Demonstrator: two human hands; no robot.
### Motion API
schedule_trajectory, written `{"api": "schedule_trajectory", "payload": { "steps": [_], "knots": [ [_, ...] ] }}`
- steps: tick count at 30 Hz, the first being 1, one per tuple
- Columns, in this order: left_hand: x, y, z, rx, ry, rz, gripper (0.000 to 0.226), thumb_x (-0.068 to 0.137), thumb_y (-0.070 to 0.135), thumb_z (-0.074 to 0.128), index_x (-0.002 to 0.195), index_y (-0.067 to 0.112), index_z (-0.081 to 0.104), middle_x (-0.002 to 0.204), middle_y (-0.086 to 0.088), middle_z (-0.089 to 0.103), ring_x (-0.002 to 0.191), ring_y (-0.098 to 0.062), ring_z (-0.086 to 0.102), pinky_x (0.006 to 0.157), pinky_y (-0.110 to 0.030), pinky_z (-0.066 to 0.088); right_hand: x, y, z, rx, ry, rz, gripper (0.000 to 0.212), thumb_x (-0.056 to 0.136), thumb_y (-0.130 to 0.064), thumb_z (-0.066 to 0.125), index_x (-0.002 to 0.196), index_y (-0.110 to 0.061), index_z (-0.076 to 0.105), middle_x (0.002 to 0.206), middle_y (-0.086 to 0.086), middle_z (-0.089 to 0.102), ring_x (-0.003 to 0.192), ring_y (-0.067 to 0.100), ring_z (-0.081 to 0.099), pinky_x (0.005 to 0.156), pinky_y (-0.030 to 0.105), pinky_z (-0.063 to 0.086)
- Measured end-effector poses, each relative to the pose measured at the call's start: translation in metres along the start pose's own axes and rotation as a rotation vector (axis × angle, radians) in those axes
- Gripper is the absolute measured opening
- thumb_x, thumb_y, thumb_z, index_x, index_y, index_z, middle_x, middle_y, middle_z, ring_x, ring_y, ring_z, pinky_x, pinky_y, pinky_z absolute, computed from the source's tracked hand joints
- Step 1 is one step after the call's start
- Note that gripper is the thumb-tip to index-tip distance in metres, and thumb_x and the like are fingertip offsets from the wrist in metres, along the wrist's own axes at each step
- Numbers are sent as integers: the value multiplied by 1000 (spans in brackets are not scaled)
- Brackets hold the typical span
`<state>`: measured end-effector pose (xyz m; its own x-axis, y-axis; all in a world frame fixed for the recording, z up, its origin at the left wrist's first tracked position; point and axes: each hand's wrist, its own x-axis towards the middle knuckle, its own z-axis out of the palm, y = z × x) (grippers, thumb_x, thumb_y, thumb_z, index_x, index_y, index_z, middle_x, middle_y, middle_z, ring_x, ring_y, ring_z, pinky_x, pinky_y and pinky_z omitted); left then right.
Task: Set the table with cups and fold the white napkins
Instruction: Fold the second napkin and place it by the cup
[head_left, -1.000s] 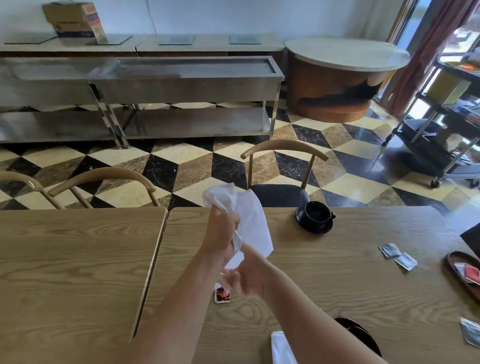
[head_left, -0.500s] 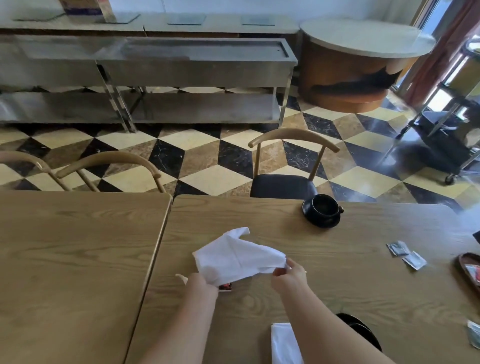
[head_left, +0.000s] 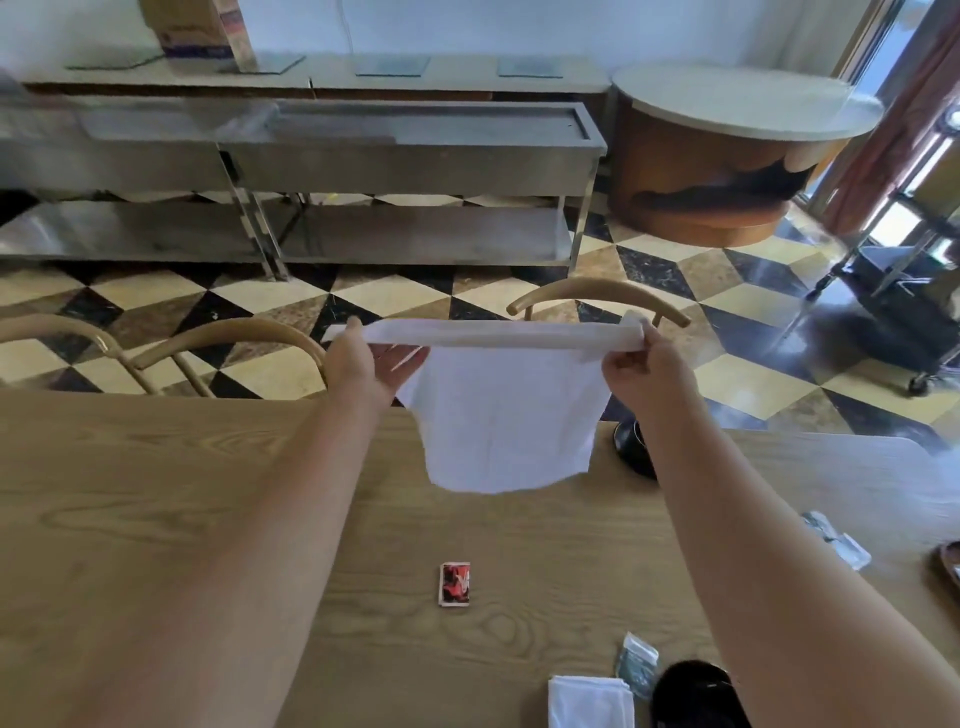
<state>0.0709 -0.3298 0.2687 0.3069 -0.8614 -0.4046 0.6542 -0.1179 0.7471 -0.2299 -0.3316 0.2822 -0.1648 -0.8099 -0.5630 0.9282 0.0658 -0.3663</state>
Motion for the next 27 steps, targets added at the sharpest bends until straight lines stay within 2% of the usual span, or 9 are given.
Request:
{"api": "schedule_trajectory", "payload": {
  "steps": [3,7,10,12,15,18,22,25,27],
  "knots": [
    [-7,15,9,48,-73,120,44,101,39,50,119,2,64,106,-22,75,88,-34,77,73,-47,63,-17,-8,7,40,-49,-62,7,90,-9,74,95,-7,70,67,4,73,52,16,72,47,20,53],
    [-14,2,-12,-22,-62,150,30,96,33,58,114,9,64,114,-18,69,89,-32,77,76,-50,63,-23,4,-14,1,3,-74,11,90,-10,74,98,-8,67,63,3,73,50,13,71,50,18,54],
    [-12,-20,-45,18,28,85,35,95,27,59,125,10,58,112,-13,64,92,-26,72,66,-37,63,-15,20,-54,-78,106,-54,12,91,-12,73,101,-13,65,73,-1,72,60,10,68,44,16,50],
    [-12,-41,-75,134,83,42,21,97,23,54,114,14,60,103,-10,60,81,-18,66,57,-29,57,-9,31,-93,-160,188,-34,11,92,-14,72,96,-15,62,75,-2,64,59,7,61,41,15,48],
    [-17,-78,-130,232,177,-50,12,93,17,54,97,17,65,96,-9,67,76,-20,64,57,-30,49,-9,46,-159,-295,302,66,8,94,-14,68,89,-15,61,71,-2,60,56,8,58,41,15,48],
    [-26,-114,-192,309,349,-217,11,79,5,67,88,10,70,91,-12,70,80,-29,67,65,-35,53,-17,57,-222,-412,454,169,10,92,-10,70,88,-11,61,70,3,63,58,10,59,40,18,51],
    [-50,-154,-256,451,431,-406,6,85,6,71,89,4,67,82,-16,65,67,-30,62,54,-31,50,-30,71,-283,-593,574,224,20,95,-10,67,78,-11,56,34,1,52,23,7,46,31,15,43],
    [-70,-172,-285,528,457,-474,8,86,7,72,90,3,66,79,-18,63,59,-28,58,45,-27,47,-43,76,-306,-601,586,258,16,95,-10,67,81,-9,59,37,1,56,25,7,48,32,14,43],
    [-79,-177,-296,558,440,-508,11,89,8,70,95,0,66,79,-19,64,59,-27,58,45,-28,46,-52,78,-311,-598,584,283,12,94,-10,69,85,-6,62,43,4,61,29,8,53,33,15,46]
  ]
}}
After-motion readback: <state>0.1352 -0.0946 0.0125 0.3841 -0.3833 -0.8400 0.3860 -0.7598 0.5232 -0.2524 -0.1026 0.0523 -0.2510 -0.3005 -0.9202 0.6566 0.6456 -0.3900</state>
